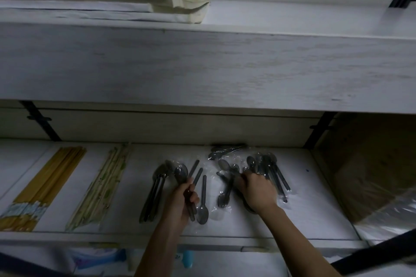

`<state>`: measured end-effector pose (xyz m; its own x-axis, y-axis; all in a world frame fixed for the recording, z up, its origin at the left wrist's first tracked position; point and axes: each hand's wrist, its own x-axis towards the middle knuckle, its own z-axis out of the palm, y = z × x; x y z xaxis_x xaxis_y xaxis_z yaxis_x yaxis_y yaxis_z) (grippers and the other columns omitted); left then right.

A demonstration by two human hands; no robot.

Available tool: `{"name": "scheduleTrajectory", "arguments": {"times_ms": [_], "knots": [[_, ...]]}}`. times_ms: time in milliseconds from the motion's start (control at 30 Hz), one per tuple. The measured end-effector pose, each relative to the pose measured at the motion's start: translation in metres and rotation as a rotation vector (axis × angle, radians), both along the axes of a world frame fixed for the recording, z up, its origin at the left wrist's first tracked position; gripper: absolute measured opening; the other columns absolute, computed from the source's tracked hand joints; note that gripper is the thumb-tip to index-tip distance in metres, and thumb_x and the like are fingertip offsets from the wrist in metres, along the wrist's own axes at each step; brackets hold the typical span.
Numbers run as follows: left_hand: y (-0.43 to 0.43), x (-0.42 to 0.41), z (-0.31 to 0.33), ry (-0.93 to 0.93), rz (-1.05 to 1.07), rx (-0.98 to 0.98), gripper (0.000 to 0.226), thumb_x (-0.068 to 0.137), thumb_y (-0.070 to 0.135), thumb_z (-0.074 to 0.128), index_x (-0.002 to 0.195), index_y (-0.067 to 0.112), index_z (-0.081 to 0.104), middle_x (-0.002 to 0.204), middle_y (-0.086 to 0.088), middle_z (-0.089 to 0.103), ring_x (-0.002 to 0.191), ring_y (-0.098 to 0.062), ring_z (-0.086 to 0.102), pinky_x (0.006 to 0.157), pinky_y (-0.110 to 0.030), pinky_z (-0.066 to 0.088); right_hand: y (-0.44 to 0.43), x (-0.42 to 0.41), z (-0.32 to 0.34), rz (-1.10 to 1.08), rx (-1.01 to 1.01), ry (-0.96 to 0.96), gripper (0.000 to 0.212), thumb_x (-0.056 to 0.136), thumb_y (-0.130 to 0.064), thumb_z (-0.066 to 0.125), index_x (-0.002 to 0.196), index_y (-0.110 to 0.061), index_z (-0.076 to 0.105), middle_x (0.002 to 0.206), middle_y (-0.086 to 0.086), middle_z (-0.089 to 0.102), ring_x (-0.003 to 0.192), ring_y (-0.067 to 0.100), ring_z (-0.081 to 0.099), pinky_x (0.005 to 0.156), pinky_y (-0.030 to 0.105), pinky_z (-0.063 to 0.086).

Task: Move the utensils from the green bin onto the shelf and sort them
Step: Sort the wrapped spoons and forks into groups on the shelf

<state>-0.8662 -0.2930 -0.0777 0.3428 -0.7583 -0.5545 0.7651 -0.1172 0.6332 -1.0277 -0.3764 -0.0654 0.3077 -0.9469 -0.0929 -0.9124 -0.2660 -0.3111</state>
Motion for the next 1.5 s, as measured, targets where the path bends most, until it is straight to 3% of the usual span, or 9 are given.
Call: {"name": "scheduleTrajectory", "arguments": {"times_ms": [200,333,467,600,733,933,1200,1333,1500], "knots": [[0.003,-0.009,0.005,-0.237,-0.061,-0.026,0.015,0.093,0.01,0.05,0.087,0.0,0.06,0.061,-0.007,0.059,0.041,-0.013,0.055,0.041,-0.022,0.045,0.016,0.012,0.007,-0.029,0.134,-0.342,0.031,0.1,-0.031,0.035,0.108,-0.01,0.057,0.099,0.015,0.066,0.095,0.032,0.062,0.078,0.034,0.044],[0.001,-0.015,0.007,-0.319,-0.093,0.001,0.017,0.088,0.018,0.059,0.09,0.001,0.065,0.068,-0.008,0.068,0.05,-0.017,0.059,0.044,-0.022,0.047,0.029,0.019,0.007,-0.051,0.361,-0.653,0.026,0.101,-0.021,0.036,0.083,-0.017,0.054,0.069,-0.005,0.054,0.065,0.009,0.051,0.065,0.02,0.041],[-0.003,-0.02,0.005,-0.393,-0.104,0.009,0.024,0.094,0.023,0.051,0.087,0.004,0.065,0.062,-0.005,0.063,0.046,-0.014,0.053,0.044,-0.022,0.042,0.044,0.027,0.001,-0.096,0.438,-0.833,0.032,0.1,-0.014,0.039,0.069,-0.018,0.049,0.06,-0.002,0.05,0.058,0.012,0.047,0.061,0.018,0.041],[-0.007,-0.029,0.005,-0.245,-0.027,0.009,0.024,0.095,0.024,0.049,0.085,0.006,0.062,0.061,-0.006,0.065,0.052,-0.015,0.062,0.05,-0.022,0.05,0.055,0.036,-0.01,-0.069,0.393,-0.718,0.033,0.099,-0.018,0.04,0.067,-0.023,0.046,0.065,-0.001,0.054,0.064,0.016,0.05,0.073,0.037,0.042],[-0.006,-0.035,0.003,-0.198,0.003,0.032,0.03,0.095,0.029,0.048,0.083,0.005,0.06,0.065,-0.009,0.064,0.055,-0.016,0.064,0.047,-0.02,0.05,0.063,0.042,-0.005,0.019,0.18,-0.383,0.031,0.101,-0.033,0.03,0.1,-0.015,0.055,0.102,0.016,0.067,0.098,0.033,0.062,0.08,0.037,0.045],[-0.015,-0.042,0.001,-0.213,-0.027,0.049,0.023,0.09,0.023,0.058,0.092,0.001,0.061,0.073,-0.011,0.065,0.061,-0.016,0.066,0.052,-0.022,0.053,0.059,0.037,0.013,0.229,0.056,-0.093,0.037,0.101,-0.036,0.025,0.124,-0.019,0.049,0.117,0.011,0.064,0.107,0.033,0.06,0.084,0.036,0.046],[-0.024,-0.026,-0.004,-0.156,0.095,0.018,0.021,0.091,0.009,0.056,0.07,0.008,0.056,0.048,0.001,0.052,0.037,-0.009,0.045,0.035,-0.018,0.038,-0.021,-0.044,-0.012,-0.353,-0.017,-0.059,0.048,0.093,-0.043,0.047,0.125,-0.008,0.044,0.131,0.012,0.047,0.121,0.029,0.043,0.095,0.038,0.04],[-0.024,-0.032,-0.006,-0.112,0.089,-0.015,0.014,0.092,0.006,0.052,0.079,0.005,0.057,0.051,-0.001,0.049,0.036,-0.007,0.043,0.034,-0.016,0.036,-0.04,-0.067,-0.034,-0.372,0.084,-0.069,0.068,0.084,-0.055,0.055,0.134,-0.013,0.037,0.137,0.01,0.04,0.125,0.027,0.038,0.101,0.039,0.039],[-0.026,-0.036,-0.005,-0.124,0.081,-0.04,0.017,0.093,0.002,0.049,0.076,0.005,0.054,0.043,0.004,0.051,0.034,-0.006,0.043,0.036,-0.015,0.037,-0.052,-0.063,-0.03,-0.346,0.071,0.027,0.058,0.084,-0.053,0.056,0.126,-0.014,0.046,0.127,0.009,0.05,0.118,0.026,0.046,0.098,0.037,0.04]]}}
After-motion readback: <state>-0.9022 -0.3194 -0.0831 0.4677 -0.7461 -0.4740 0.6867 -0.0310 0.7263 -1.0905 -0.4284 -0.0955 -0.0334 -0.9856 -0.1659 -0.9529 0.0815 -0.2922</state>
